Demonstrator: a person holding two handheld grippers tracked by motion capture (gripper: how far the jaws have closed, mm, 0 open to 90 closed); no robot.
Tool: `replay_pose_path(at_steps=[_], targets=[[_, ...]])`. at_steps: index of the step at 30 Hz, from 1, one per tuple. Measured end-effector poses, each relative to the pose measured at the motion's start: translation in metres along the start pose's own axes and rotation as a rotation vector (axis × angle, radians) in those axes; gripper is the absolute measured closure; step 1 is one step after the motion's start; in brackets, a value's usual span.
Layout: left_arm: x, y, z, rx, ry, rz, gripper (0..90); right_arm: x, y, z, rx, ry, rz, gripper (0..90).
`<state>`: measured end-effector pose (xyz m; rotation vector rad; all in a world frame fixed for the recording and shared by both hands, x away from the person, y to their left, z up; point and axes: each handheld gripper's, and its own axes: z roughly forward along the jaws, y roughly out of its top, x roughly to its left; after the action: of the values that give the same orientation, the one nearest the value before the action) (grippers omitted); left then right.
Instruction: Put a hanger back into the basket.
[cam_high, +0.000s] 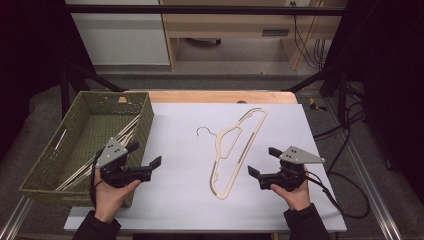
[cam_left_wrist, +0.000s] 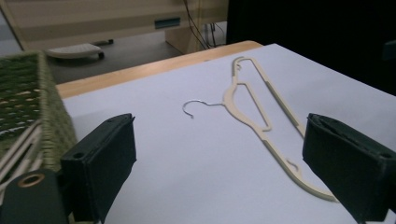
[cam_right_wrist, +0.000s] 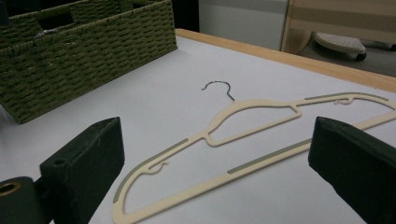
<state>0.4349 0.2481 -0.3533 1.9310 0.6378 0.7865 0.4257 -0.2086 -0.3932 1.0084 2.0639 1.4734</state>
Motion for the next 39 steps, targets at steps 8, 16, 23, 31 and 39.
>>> replay_pose_path(at_steps=[8,16,23,31,39], targets=[[-0.030,0.004,0.029,0.040,-0.056,0.052,9.9,-0.003,-0.001,0.000,-0.002,-0.006,0.004,4.2],[-0.057,0.008,0.073,0.093,-0.116,0.067,11.6,-0.004,-0.001,-0.002,-0.003,-0.013,0.012,4.3],[-0.075,0.008,0.113,0.138,-0.150,0.105,14.8,-0.006,-0.001,-0.004,-0.011,-0.014,0.020,4.4],[-0.086,-0.005,0.144,0.230,-0.170,0.171,23.9,-0.008,-0.002,-0.004,-0.003,-0.016,0.018,4.5],[-0.095,-0.008,0.163,0.268,-0.183,0.172,34.9,-0.009,-0.004,-0.002,0.001,-0.012,0.016,4.5]])
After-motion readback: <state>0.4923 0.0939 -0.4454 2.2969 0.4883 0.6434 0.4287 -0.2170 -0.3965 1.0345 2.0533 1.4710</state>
